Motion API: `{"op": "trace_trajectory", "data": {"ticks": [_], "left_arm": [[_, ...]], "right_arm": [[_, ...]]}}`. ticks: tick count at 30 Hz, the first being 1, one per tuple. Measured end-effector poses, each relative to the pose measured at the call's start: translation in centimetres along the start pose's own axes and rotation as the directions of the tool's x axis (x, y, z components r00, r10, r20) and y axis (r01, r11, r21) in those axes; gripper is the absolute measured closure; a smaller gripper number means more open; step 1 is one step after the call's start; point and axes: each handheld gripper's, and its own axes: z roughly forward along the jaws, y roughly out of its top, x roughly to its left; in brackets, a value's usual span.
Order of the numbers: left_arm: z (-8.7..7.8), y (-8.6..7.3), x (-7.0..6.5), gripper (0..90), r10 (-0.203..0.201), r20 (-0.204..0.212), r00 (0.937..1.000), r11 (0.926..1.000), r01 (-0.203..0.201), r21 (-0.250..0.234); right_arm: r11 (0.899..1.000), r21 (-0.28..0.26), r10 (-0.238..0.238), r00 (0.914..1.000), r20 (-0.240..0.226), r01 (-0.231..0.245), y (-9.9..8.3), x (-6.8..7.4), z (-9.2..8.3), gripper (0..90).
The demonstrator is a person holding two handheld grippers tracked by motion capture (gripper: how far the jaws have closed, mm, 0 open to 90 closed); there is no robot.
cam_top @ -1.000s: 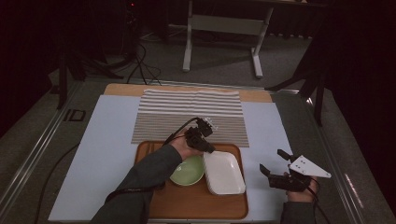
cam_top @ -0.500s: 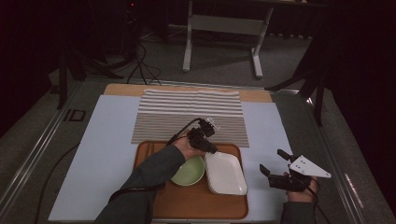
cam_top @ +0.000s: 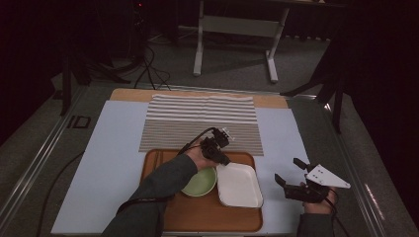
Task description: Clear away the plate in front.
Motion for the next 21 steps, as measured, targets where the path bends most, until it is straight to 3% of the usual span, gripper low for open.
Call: {"op": "trace_trajectory", "data": {"ticks": [13, 21], "left_arm": [[-0.73, -0.75, 0.34, 78.1, 0.004, -0.009, 1.0, 0.9999, -0.004, 0.014], [-0.44, -0.65, 0.17, 79.0, 0.028, -0.044, 0.9986, 0.9984, -0.026, 0.049]], "right_arm": [[1.0, 0.003, -0.001, 1.0, -0.002, 0.001, 0.0, 0.06, 0.1, 10.6], [1.0, 0.003, -0.001, 1.0, -0.003, 0.001, 0.01, 0.07, 0.12, 10.6]]}}
